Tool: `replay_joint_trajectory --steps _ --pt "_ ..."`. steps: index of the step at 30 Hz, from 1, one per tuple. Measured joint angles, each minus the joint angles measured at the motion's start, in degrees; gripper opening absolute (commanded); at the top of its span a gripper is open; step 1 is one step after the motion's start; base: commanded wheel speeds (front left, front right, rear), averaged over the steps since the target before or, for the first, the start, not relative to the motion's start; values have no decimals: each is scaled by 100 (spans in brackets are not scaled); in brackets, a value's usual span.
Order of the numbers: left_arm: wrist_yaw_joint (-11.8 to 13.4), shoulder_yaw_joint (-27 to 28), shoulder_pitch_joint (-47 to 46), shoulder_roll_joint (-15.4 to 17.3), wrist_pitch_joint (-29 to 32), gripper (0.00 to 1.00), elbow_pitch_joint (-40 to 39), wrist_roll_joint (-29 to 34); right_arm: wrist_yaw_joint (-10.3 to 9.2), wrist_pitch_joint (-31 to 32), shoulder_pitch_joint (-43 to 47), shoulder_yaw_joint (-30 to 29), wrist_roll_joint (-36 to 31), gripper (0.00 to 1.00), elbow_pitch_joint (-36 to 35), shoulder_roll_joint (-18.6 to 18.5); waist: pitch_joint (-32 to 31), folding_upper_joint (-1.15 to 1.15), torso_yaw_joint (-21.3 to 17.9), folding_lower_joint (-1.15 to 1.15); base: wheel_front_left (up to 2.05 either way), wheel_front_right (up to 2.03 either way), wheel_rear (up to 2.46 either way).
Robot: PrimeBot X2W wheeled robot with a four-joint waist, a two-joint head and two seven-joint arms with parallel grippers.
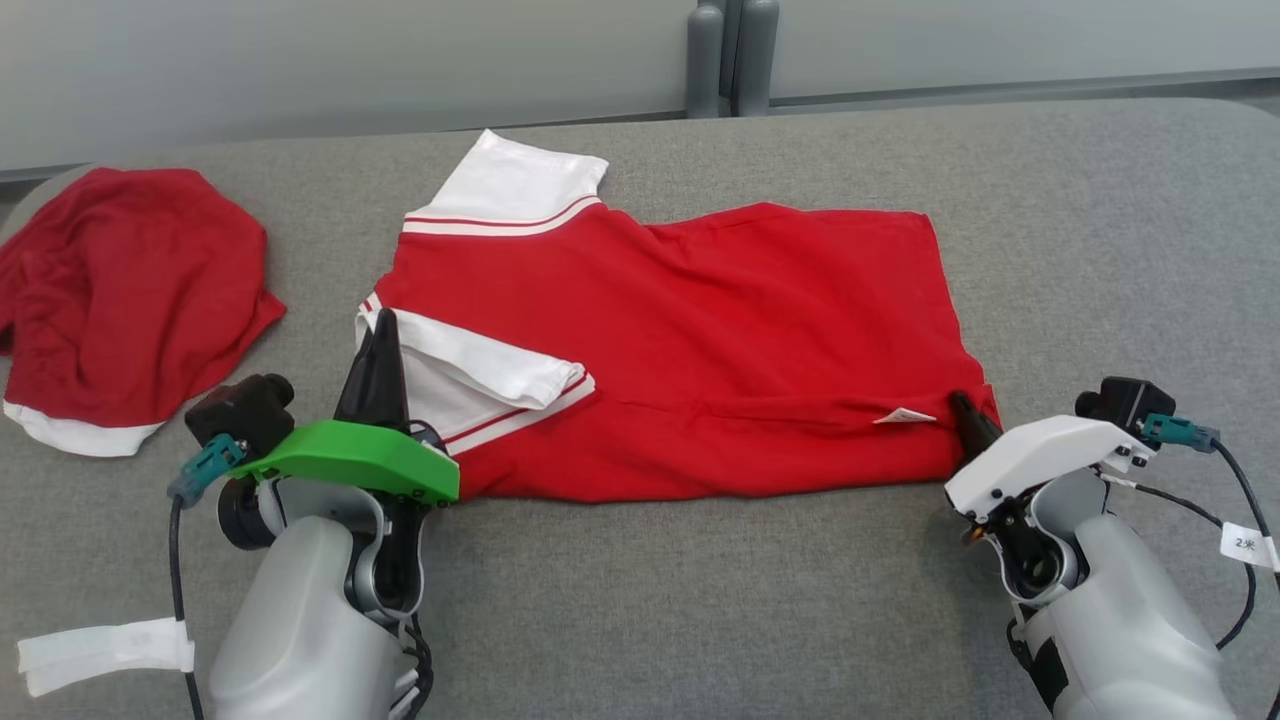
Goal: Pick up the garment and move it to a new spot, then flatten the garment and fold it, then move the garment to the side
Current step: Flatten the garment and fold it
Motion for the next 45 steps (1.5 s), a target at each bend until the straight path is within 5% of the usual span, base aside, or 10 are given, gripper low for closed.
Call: replay_joint_trajectory --steps 4,6,7,8,9,17,24,38,45 --pt "-38 198 -151 -4 -8 0 101 108 0 -133 -292 147 46 0 353 -2 141 0 -42 0 0 0 0" --pt "-40 271 -171 -8 -8 0 156 136 0 -205 -426 225 144 44 481 -1 192 0 -56 0 0 0 0" --pt "-40 283 -174 -5 -8 0 185 141 0 -266 -475 275 203 87 523 -2 209 0 -61 0 0 0 0" --pt "-56 278 -181 -5 -8 49 218 140 0 -339 -519 318 268 100 554 -1 222 0 -64 0 0 0 0" --pt "-75 270 -197 -8 -8 100 237 138 0 -392 -567 363 332 100 593 1 230 0 -66 0 0 0 0" --pt "-238 -108 -474 -11 -16 100 532 33 0 -1053 -687 719 641 100 581 1 261 0 -75 0 0 0 0" --pt "-192 135 -620 -11 -16 100 619 148 0 -1433 -701 760 646 100 428 -2 247 0 -143 0 0 0 0" --pt "-237 811 658 77 -16 100 -9 297 0 -1652 336 -35 -875 100 -884 -45 -66 0 -68 0 0 0 0" --pt "-163 888 1474 96 233 100 -346 40 0 -1257 1189 -311 -949 100 -1742 -13 -289 0 -13 0 0 0 0"
